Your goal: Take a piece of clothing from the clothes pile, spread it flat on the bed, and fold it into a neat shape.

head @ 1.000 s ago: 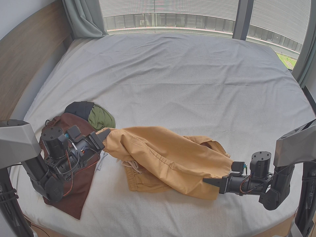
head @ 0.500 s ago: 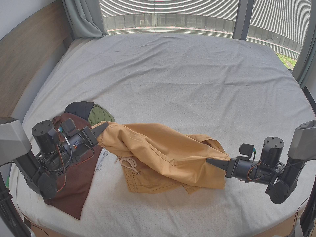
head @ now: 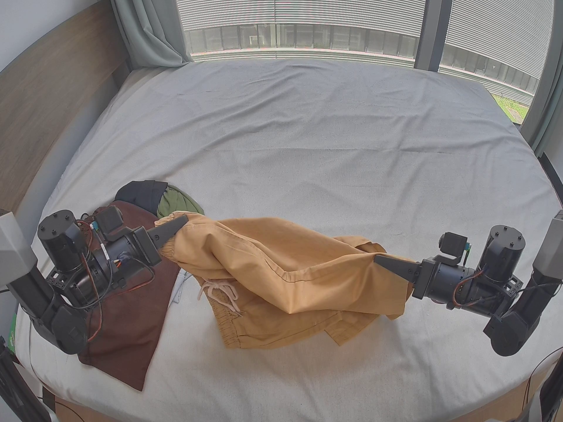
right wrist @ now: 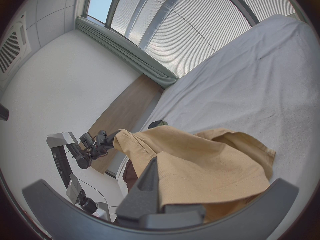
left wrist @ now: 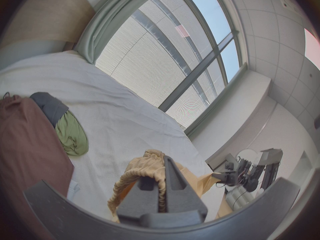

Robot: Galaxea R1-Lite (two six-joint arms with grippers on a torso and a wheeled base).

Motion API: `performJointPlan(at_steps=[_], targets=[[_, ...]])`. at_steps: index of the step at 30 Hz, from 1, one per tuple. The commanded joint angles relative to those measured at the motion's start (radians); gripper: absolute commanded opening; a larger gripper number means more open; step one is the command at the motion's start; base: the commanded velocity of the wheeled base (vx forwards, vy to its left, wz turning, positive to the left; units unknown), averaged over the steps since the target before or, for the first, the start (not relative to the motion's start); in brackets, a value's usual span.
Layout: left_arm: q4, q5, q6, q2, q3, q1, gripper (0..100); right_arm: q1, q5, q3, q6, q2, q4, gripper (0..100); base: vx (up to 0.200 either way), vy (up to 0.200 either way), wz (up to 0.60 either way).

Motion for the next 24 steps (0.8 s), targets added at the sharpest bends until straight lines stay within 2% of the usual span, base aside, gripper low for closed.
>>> performJointPlan(at_steps=[1,12,19,24], targets=[[-0.002,-0.024,0.047,-0.011,0.008,0.019,0,0.005,-0.001,-0.004,0.000,-0.056,0.001,0,0.000,0.000,0.00],[-0.002,-0.030,0.103,-0.018,-0.011,0.039,0,0.010,-0.004,-0.007,0.000,-0.090,0.001,0,0.000,0.000,0.00],[-0.002,-0.122,0.146,-0.016,-0.018,0.088,0,0.002,-0.006,-0.024,0.011,-0.128,0.001,0,0.000,0.000,0.00],[-0.002,-0.151,0.149,-0.018,-0.034,0.117,0,-0.002,-0.006,-0.039,0.036,-0.140,0.001,0,0.000,0.000,0.00]])
